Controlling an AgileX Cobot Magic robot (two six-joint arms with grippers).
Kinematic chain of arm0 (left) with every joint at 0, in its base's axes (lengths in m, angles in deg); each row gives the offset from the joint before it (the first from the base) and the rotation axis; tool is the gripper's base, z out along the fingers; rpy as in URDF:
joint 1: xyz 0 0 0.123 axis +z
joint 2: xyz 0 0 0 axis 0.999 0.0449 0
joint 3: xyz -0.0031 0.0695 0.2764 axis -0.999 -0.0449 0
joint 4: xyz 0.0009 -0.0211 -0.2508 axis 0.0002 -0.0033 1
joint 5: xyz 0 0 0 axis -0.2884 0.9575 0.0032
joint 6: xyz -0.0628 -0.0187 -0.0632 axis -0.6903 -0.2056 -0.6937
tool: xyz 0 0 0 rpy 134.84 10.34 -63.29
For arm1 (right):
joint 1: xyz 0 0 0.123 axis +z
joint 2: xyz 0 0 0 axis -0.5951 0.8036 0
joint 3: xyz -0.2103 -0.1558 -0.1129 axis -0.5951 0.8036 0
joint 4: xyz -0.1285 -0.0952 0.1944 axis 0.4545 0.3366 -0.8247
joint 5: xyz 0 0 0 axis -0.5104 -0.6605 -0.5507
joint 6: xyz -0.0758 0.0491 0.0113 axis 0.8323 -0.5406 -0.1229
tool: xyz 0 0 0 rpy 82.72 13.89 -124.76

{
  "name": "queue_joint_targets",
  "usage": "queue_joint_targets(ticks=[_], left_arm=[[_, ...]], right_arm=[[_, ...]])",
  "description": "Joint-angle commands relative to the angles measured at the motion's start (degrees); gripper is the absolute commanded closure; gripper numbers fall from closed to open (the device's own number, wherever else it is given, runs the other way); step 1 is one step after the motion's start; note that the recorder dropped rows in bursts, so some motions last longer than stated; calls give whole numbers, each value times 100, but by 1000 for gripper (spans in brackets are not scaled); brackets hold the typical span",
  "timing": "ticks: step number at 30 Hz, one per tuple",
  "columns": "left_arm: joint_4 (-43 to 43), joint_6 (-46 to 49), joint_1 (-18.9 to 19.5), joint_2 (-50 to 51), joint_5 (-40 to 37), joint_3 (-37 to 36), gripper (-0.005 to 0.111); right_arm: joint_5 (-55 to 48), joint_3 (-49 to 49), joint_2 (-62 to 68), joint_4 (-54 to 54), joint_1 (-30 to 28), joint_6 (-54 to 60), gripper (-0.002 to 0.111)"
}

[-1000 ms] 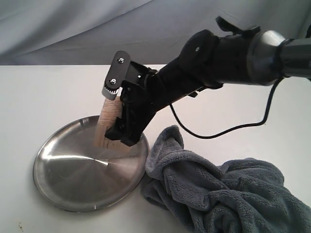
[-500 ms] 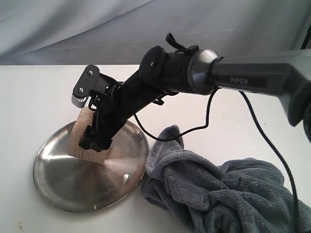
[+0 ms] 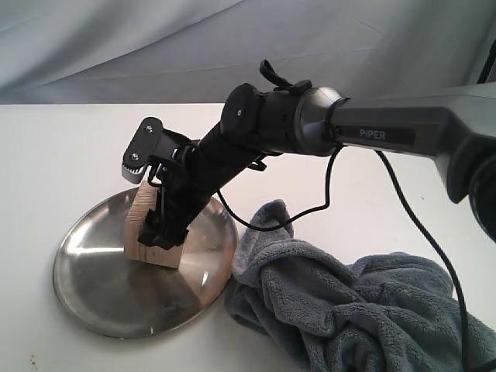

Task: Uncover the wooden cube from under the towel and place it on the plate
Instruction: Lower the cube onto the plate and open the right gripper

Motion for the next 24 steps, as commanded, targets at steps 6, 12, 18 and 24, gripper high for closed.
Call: queue_joint_targets(ticks=[6, 12, 18, 24], left_arm=[[11, -22, 9, -23, 62, -23, 107], [11, -22, 9, -23, 62, -23, 107], [11, -22, 9, -23, 62, -23, 107], [11, -22, 9, -23, 62, -23, 107]], right_arm=[[112, -68, -80, -17, 168, -34, 108], [271, -68, -80, 29, 225, -34, 108], [269, -68, -80, 29, 215, -182, 93], [299, -68, -80, 41, 215, -182, 30]])
